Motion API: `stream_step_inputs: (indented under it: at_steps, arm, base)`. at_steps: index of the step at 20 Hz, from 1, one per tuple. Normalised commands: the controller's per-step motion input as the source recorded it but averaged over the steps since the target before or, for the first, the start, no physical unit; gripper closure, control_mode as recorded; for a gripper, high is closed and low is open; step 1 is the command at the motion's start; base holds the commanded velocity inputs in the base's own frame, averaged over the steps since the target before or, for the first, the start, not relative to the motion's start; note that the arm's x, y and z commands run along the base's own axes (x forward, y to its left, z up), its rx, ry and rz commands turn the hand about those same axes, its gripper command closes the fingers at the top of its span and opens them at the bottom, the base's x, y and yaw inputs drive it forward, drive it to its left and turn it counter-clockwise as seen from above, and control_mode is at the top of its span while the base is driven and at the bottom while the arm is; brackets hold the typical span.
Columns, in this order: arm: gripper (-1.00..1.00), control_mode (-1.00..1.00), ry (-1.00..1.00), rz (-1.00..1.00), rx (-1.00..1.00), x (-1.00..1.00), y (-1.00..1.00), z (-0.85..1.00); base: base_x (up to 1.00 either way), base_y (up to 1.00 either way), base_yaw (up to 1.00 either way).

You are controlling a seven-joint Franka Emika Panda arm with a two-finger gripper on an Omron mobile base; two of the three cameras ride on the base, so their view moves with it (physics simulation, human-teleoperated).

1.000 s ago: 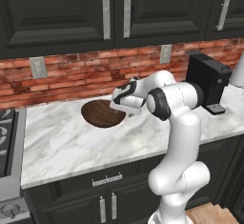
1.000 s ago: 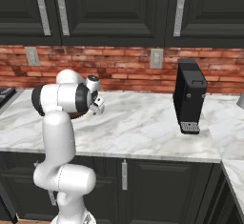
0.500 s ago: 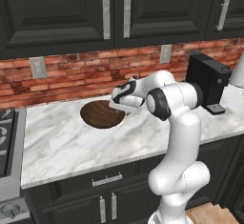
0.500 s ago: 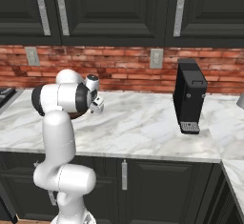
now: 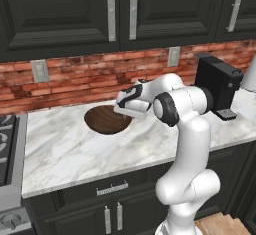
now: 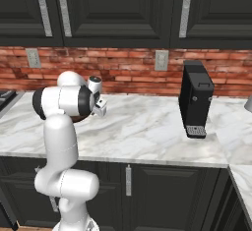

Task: Pick the cup and bowl from the counter and place them on the counter next to the sink.

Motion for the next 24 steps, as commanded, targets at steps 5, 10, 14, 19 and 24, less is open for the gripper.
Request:
stream_step_inputs:
  at_steps: [5, 10, 14, 19, 24]
  arm:
    - [1.00, -1.00, -0.02, 0.00, 0.00, 0.00, 0.00, 0.00]
    - [1.00, -1.00, -0.05, 0.00, 0.00, -0.23, -0.19, 0.02]
    - [1.00, -1.00, -0.06, 0.00, 0.02, -0.50, -0.38, 0.00]
    - [1.00, -1.00, -0.07, 0.00, 0.06, -0.59, -0.42, 0.02]
    - [1.00, -1.00, 0.00, 0.00, 0.06, -0.47, -0.40, 0.03]
  base:
    - [0.00, 0.00, 0.00]
    - [0.00, 0.00, 0.00]
    - [0.00, 0.00, 0.00]
    - [0.00, 0.00, 0.00]
    - [0.00, 0.00, 0.00]
